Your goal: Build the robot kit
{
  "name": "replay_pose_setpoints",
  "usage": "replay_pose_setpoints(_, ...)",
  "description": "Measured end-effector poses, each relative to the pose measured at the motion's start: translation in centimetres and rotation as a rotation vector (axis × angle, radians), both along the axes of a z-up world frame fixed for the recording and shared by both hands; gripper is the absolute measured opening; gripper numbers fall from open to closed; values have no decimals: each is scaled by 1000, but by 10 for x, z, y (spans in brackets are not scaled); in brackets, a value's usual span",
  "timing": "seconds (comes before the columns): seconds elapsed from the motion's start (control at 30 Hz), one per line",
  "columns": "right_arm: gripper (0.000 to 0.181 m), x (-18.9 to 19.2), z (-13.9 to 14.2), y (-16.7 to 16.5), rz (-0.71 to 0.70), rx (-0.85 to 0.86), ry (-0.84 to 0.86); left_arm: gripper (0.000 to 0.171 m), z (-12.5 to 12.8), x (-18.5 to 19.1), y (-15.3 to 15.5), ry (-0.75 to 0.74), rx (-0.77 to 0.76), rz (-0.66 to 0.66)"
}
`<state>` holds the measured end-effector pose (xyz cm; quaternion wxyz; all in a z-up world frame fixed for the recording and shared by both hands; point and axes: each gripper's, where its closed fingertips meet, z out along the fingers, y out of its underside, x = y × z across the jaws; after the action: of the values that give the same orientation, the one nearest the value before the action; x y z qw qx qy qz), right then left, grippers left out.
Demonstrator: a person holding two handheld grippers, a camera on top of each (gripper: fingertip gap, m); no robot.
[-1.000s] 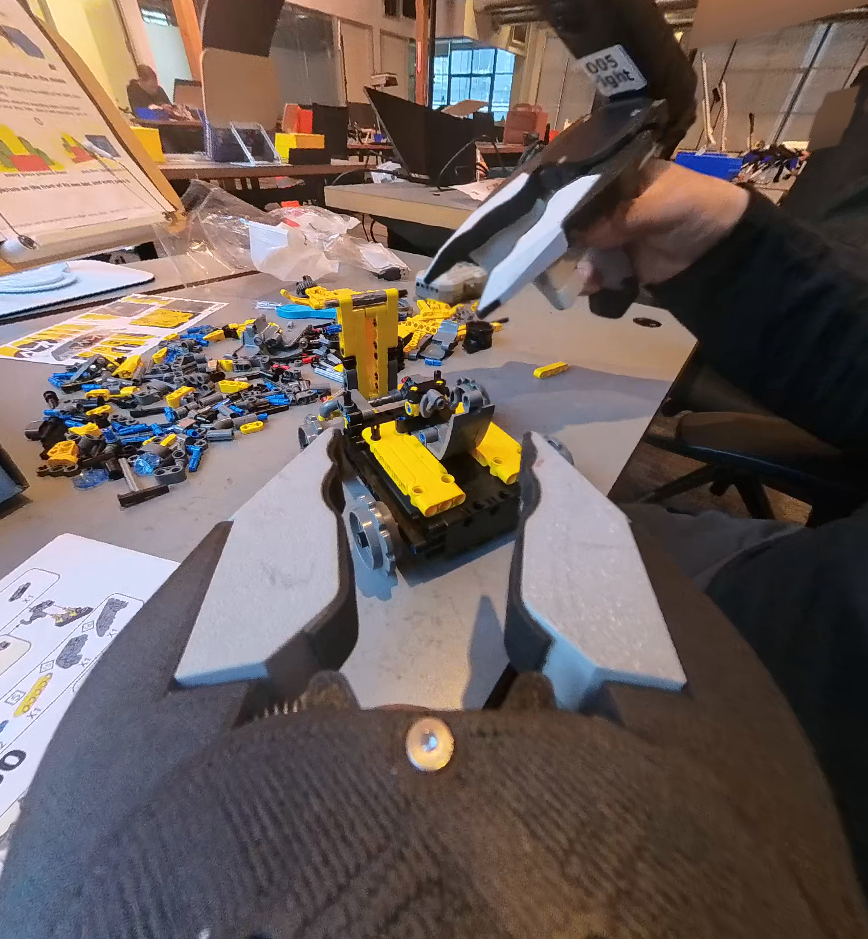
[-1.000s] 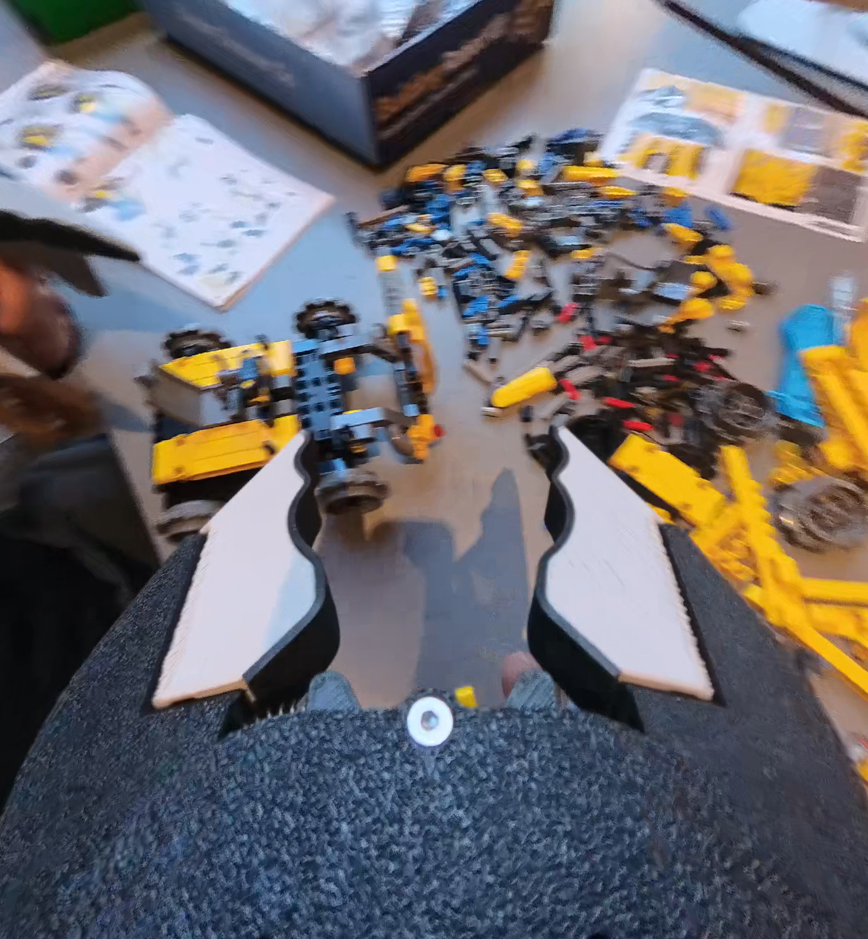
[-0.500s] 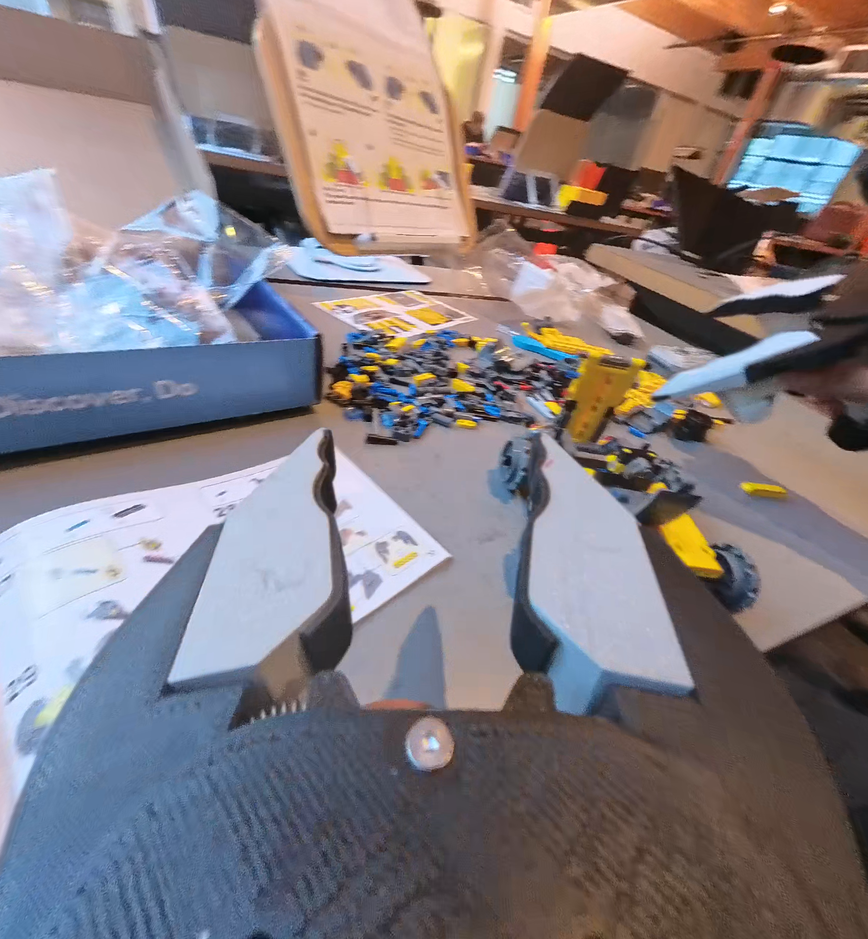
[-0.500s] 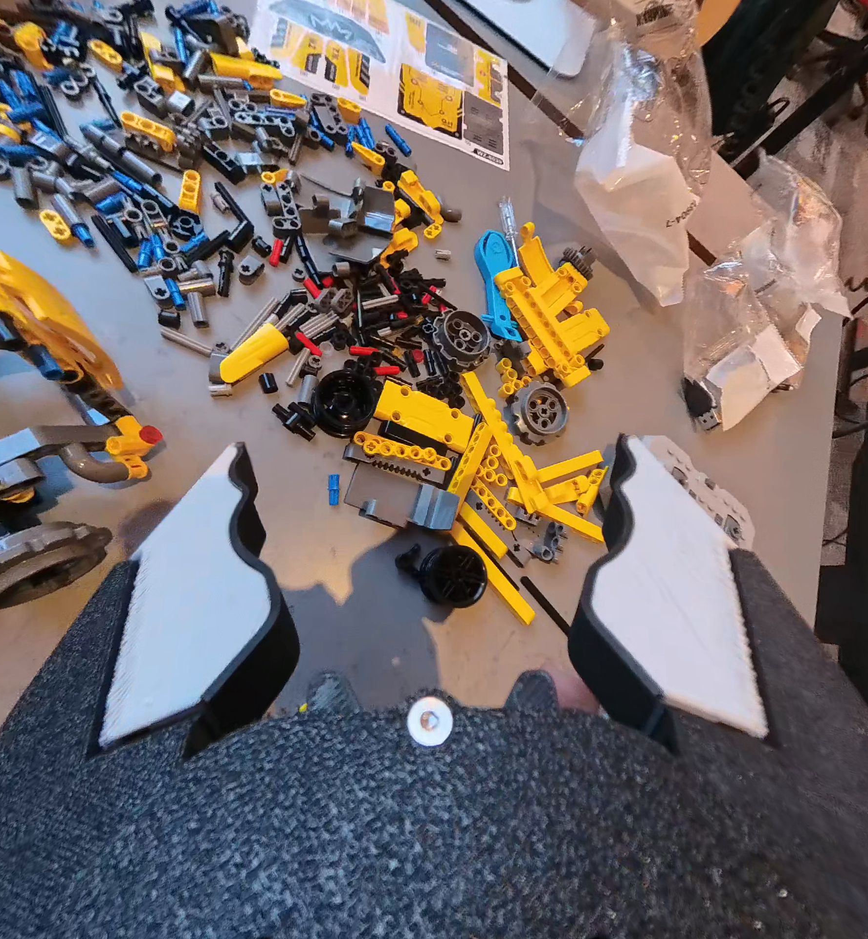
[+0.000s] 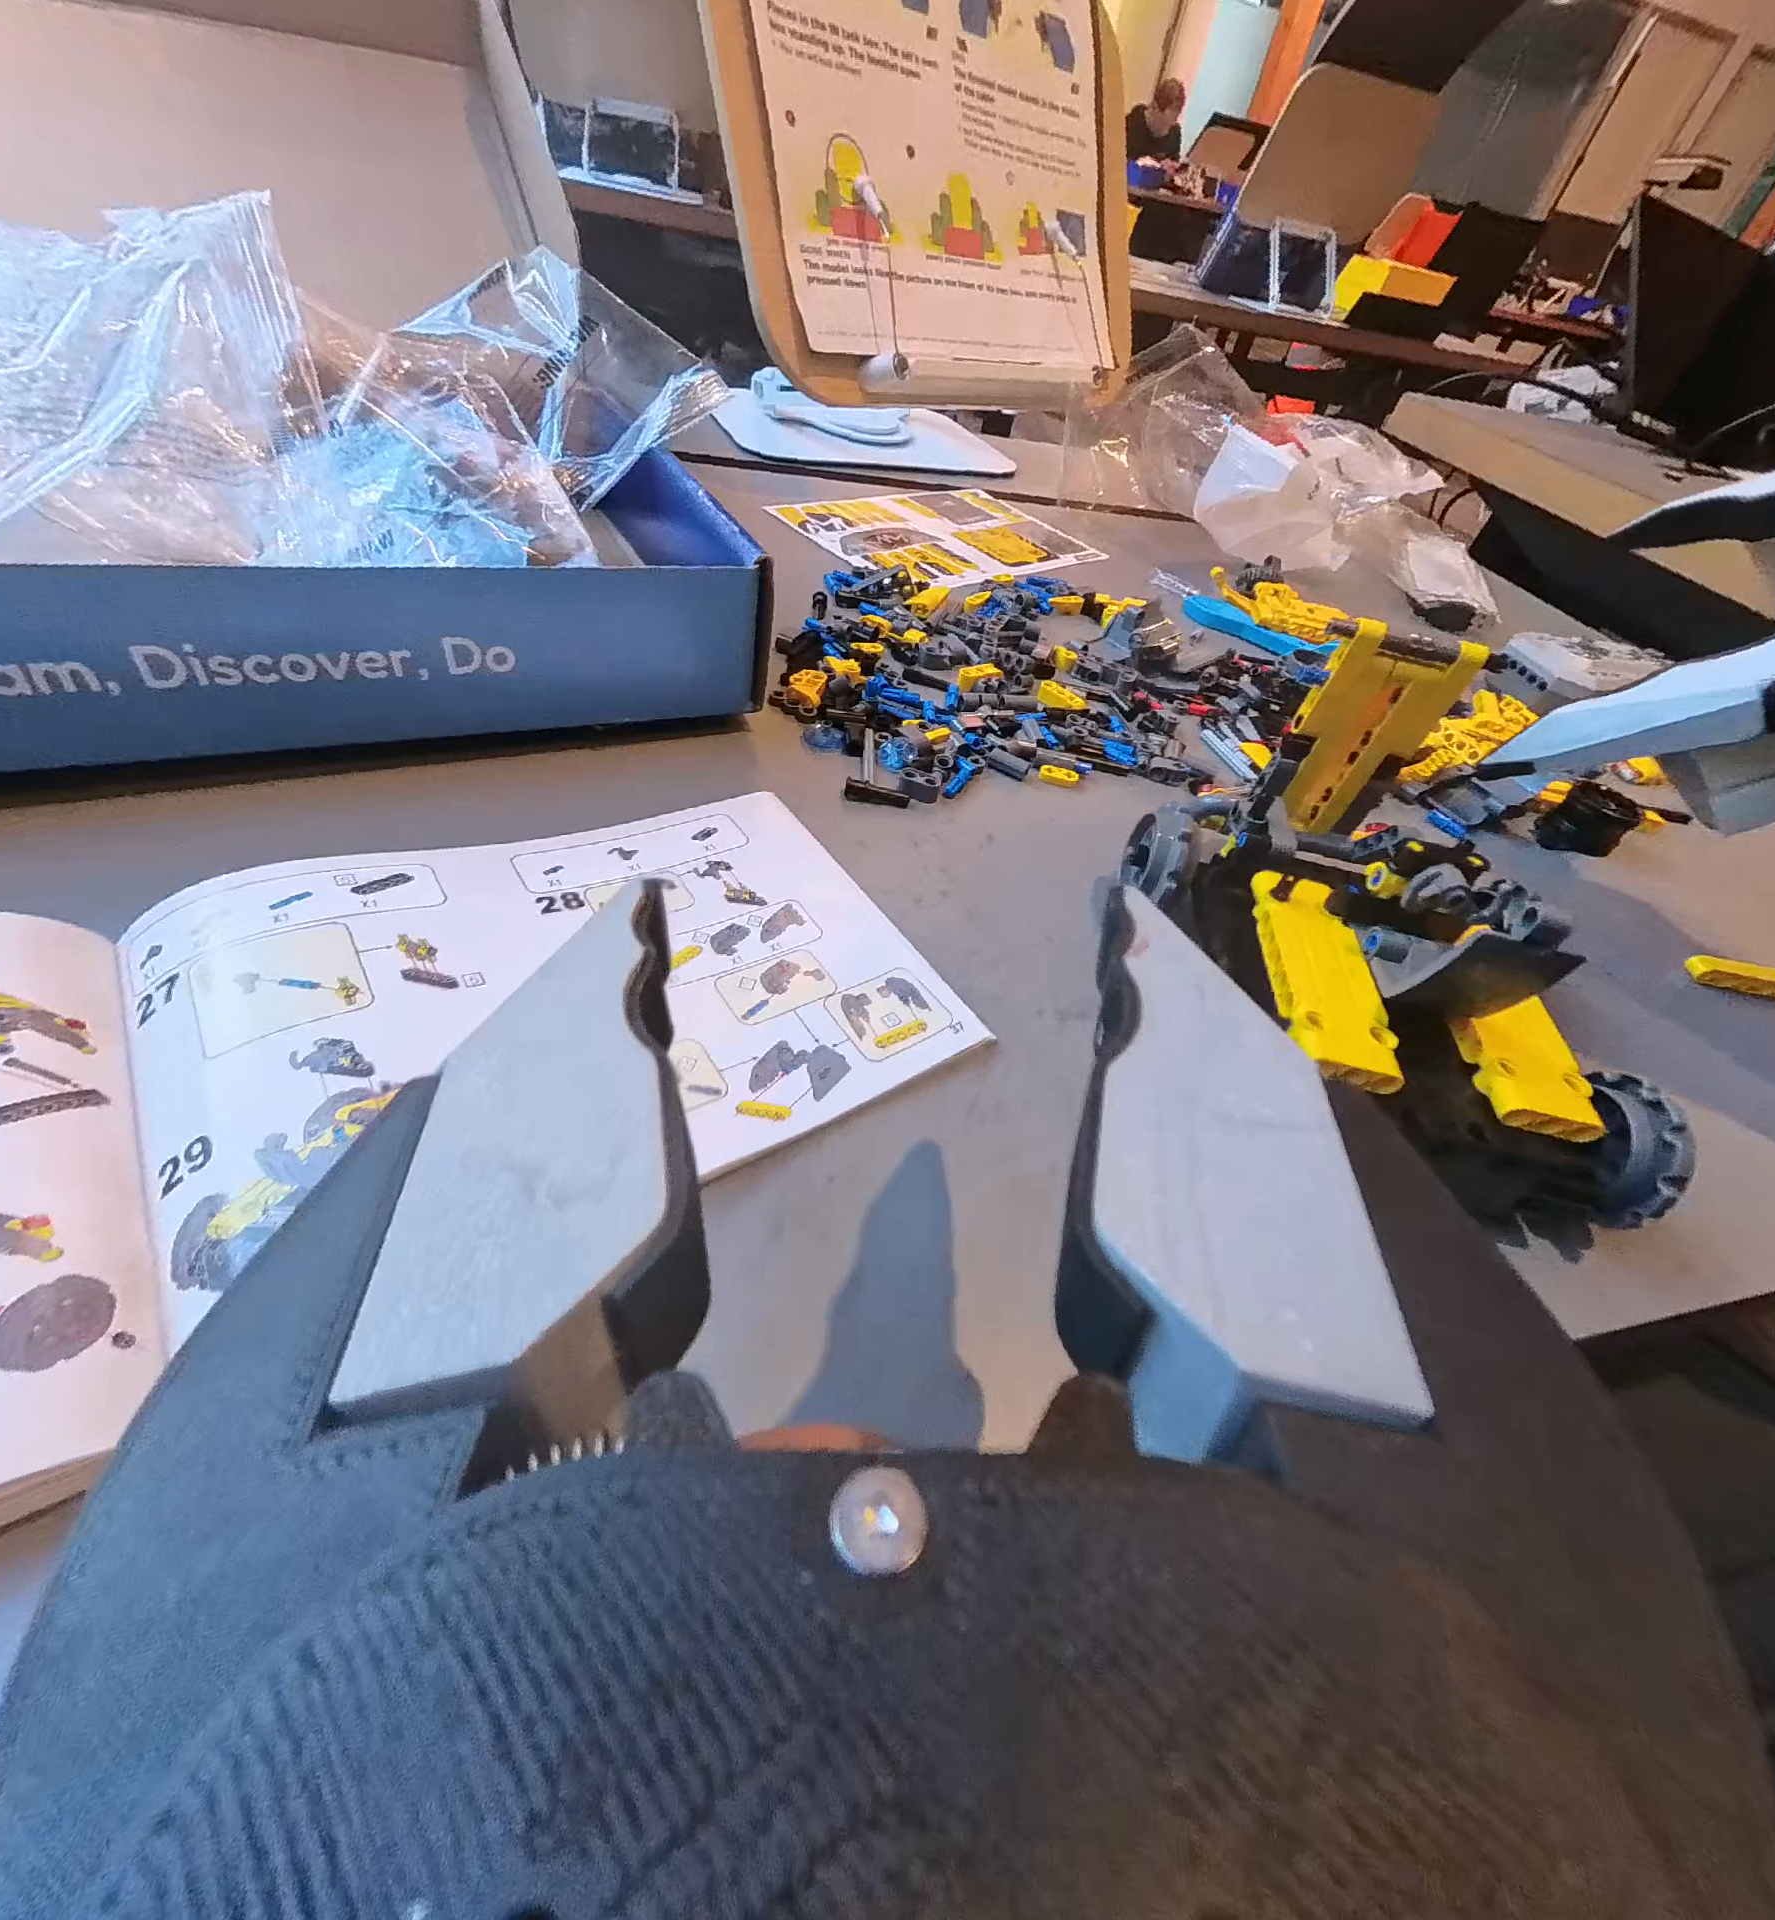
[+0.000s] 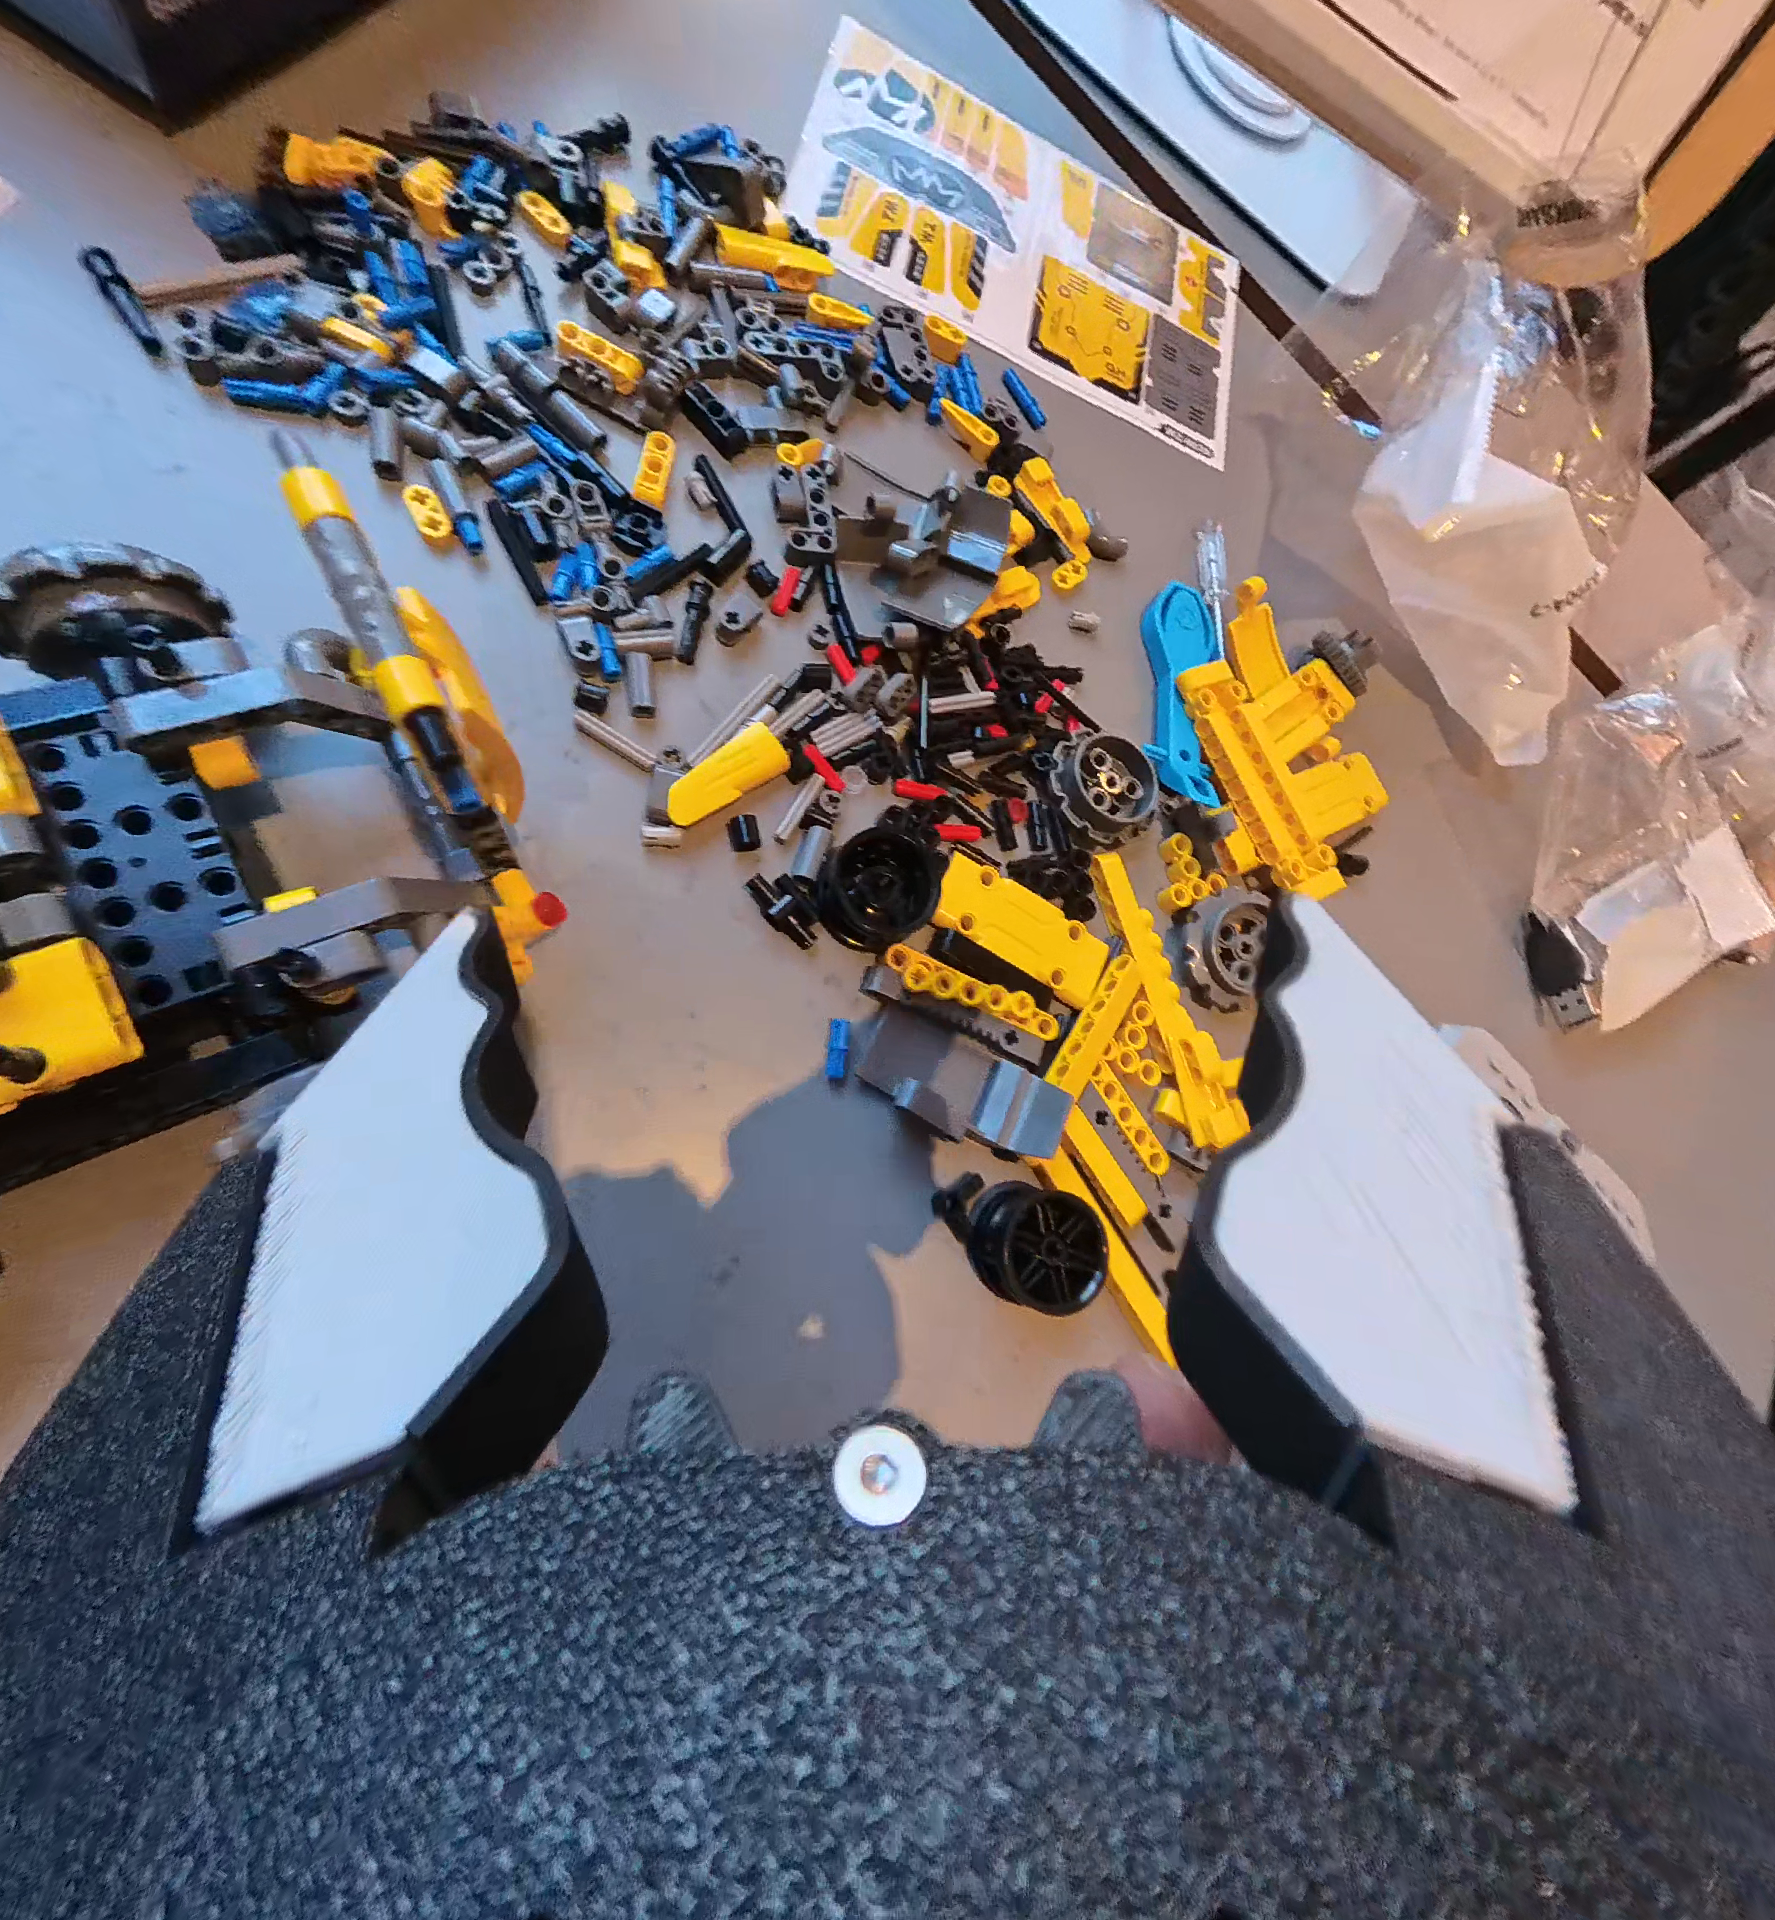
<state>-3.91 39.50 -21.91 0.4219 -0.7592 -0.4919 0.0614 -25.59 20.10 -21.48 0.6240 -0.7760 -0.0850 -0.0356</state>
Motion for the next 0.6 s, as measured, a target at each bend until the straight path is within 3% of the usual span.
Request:
replay_pose_setpoints(0.37, 140, -25, -6, -18, 169, -73, -5, 82, -15, -10, -14, -11, -32, 14)
replay_pose_setpoints(0.6, 128, -44, 3, -61, 370, -293, 142, 82, -16, -7, -14, 9, -24, -11)
